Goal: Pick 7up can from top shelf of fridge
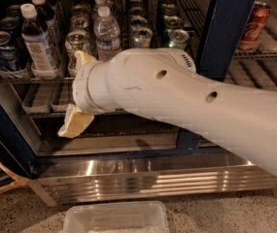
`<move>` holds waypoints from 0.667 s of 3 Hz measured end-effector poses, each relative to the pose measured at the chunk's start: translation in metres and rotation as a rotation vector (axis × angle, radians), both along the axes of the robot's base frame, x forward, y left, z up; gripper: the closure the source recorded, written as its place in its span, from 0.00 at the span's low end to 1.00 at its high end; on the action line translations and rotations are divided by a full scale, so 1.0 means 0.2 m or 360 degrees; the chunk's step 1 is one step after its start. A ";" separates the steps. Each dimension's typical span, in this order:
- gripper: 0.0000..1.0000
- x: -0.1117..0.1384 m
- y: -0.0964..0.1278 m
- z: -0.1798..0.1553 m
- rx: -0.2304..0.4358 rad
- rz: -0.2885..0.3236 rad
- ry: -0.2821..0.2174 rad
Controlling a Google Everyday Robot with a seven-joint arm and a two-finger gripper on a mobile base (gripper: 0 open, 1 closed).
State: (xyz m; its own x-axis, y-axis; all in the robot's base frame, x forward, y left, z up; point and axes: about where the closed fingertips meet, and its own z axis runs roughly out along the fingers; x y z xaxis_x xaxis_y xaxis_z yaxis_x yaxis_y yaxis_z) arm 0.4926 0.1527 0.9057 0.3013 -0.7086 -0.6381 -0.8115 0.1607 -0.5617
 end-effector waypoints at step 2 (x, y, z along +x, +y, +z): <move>0.00 0.26 0.08 0.12 0.0395 0.0080 -0.0001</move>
Offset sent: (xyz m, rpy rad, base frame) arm 0.0872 0.0087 0.0365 0.3989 -0.0252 0.1430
